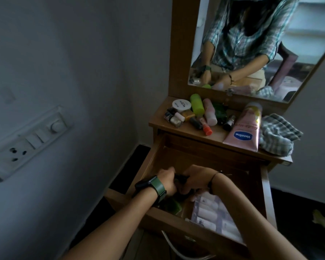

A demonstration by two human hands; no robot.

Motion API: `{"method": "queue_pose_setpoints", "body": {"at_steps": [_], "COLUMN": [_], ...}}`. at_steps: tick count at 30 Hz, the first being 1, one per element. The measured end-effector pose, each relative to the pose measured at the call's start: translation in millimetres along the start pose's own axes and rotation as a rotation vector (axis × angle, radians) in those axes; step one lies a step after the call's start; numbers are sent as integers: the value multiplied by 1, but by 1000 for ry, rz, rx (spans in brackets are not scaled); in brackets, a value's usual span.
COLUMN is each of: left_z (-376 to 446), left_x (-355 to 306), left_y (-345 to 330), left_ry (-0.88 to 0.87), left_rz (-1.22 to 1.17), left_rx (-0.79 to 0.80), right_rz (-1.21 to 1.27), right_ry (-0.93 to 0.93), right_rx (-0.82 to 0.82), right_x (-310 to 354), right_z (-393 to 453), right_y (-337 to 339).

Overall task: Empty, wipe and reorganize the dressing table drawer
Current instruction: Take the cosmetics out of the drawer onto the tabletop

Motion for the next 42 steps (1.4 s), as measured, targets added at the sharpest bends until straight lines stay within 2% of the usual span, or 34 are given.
{"method": "queue_pose_setpoints", "body": {"at_steps": [3, 8, 10, 13, 16, 18, 21, 24, 26, 33, 42], "left_z": [2, 2, 1, -11, -28, -28, -13, 7, 19, 49, 66], "left_x": [1, 4, 2, -10, -28, -38, -53, -63, -64, -66, -71], "left_y": [3, 10, 22, 55, 111, 153, 199, 218, 220, 217, 207], "left_ry": [-26, -11, -46, -199, -324, -361, -377, -349, -330, -272, -155], "left_rz": [-53, -89, -156, -427, -726, -774, -693, -565, -517, -379, -292], "left_rx": [7, 58, 30, -37, -173, -338, -538, -624, -649, -686, -675], "right_rz": [-38, -17, -49, -59, 120, 261, 361, 271, 212, 23, -274], "right_ry": [15, 41, 81, 186, 370, 490, 545, 437, 357, 351, 284], "right_rx": [98, 123, 67, -76, -253, -387, -653, -1042, -1180, -1364, -1270], "right_x": [0, -4, 2, 24, 50, 66, 72, 66, 63, 71, 75], "right_z": [-4, -10, -24, -56, -86, -102, -106, -105, -102, -95, -81], "right_y": [-5, -9, 3, 39, 81, 102, 143, 186, 194, 192, 187]}}
Point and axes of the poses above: each hand's wrist, its own z-axis towards the middle knuckle, its own y-axis out of the back of the hand, x = y × z, the point moved 7 cm from there along z, towards the middle knuckle, and after that the axes turned 10 degrees about x, right-handed, at the moved point
